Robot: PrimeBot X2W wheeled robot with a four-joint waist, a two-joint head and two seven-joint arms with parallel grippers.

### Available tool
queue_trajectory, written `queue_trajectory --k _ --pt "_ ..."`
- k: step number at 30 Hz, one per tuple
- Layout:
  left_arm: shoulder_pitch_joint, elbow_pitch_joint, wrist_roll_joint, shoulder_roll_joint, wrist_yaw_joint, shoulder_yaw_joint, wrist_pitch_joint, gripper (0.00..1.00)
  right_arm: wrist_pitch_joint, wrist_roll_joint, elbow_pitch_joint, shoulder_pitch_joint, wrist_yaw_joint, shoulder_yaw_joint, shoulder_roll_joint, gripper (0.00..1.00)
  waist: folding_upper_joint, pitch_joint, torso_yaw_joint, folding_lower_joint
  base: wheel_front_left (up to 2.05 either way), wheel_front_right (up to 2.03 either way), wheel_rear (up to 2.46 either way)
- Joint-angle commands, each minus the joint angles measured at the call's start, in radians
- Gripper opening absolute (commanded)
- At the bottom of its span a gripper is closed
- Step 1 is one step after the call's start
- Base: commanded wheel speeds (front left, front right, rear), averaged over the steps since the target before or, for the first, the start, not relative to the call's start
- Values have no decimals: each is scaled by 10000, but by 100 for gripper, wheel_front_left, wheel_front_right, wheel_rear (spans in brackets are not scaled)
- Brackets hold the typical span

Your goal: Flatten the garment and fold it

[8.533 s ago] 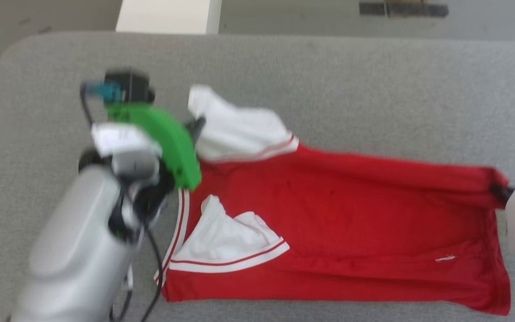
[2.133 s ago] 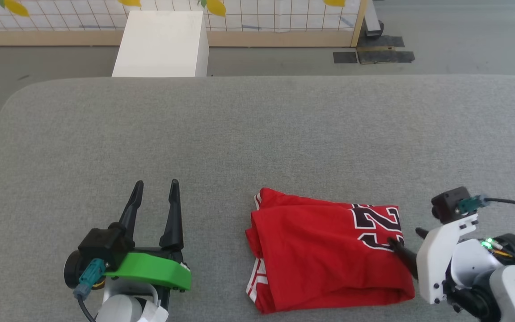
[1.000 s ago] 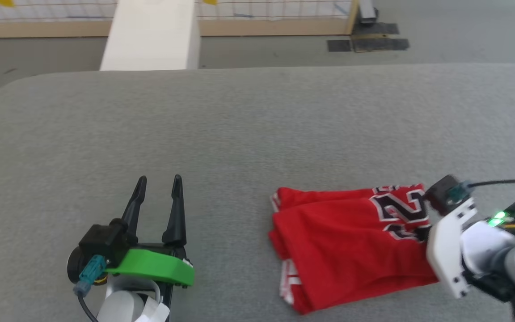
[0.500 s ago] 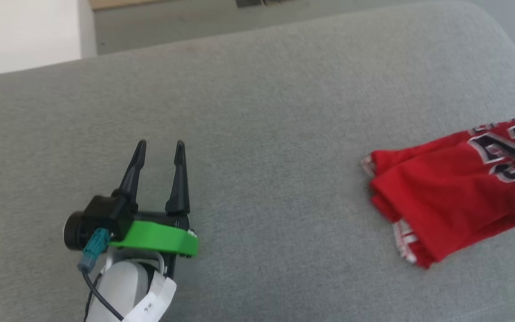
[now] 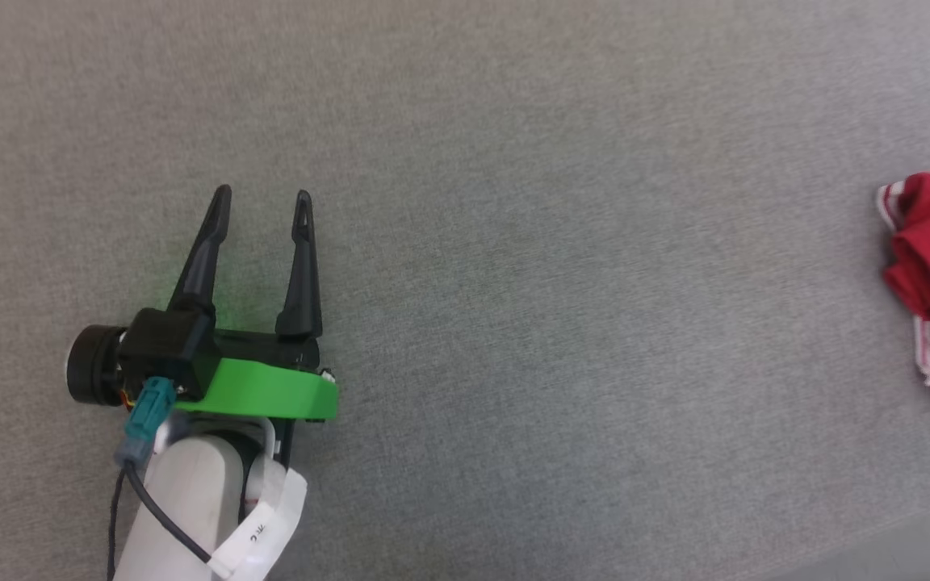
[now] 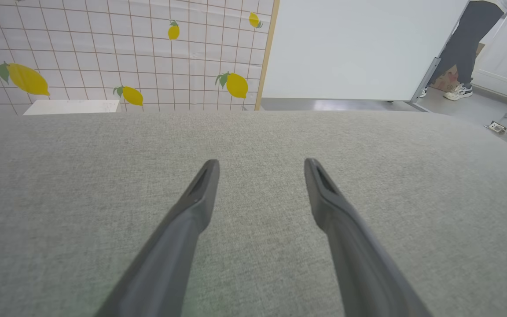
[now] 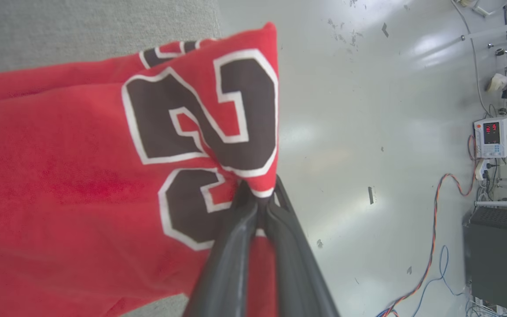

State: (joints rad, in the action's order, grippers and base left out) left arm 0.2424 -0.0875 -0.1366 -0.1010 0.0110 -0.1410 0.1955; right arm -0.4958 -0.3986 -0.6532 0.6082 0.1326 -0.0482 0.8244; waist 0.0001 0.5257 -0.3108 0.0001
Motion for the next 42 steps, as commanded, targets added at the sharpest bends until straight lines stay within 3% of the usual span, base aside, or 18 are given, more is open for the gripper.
queue_trajectory --k 1,5,6,13,17,22,30,36,42 --pt "145 -185 185 -146 78 20 -105 100 233 195 -373 429 -19 185 -172 0 -1 923 146 -1 0 0 0" --pt "147 -603 298 -293 171 54 -328 100 810 751 -1500 1185 -19 596 -458 0 -1 1243 154 -1 0 0 0" --pt "130 -678 318 -326 193 69 -367 100 916 855 -1726 1345 -19 672 -528 100 -1 1275 136 -1 0 0 0" --pt "-112 -964 301 -469 314 170 -514 100 1617 1373 -3043 2218 -19 1008 -824 100 -1 1067 33 -1 0 0 0" --pt "-305 -852 157 -440 347 212 -376 100 2440 1184 -2993 2537 -19 978 -931 100 -1 543 13 -1 0 0 0" --pt "-678 -526 -205 -350 397 412 -17 100 3554 639 -1917 2809 -19 466 -1144 100 -1 -498 -31 -1 0 0 0" --pt "-1225 -103 -1017 -157 327 906 478 100 5109 -789 1619 2276 -19 -911 -1998 100 -1 -2499 326 -1 0 0 0" --pt "-1565 -16 -1426 -75 324 1376 612 100 6001 -480 3552 1072 -19 -542 -3453 100 -1 -3671 941 -1 0 0 0" --pt "-1910 -9 -1663 76 453 1639 645 100 6933 440 4589 -753 -19 533 -5670 100 -1 -4479 1699 -1 0 0 0"
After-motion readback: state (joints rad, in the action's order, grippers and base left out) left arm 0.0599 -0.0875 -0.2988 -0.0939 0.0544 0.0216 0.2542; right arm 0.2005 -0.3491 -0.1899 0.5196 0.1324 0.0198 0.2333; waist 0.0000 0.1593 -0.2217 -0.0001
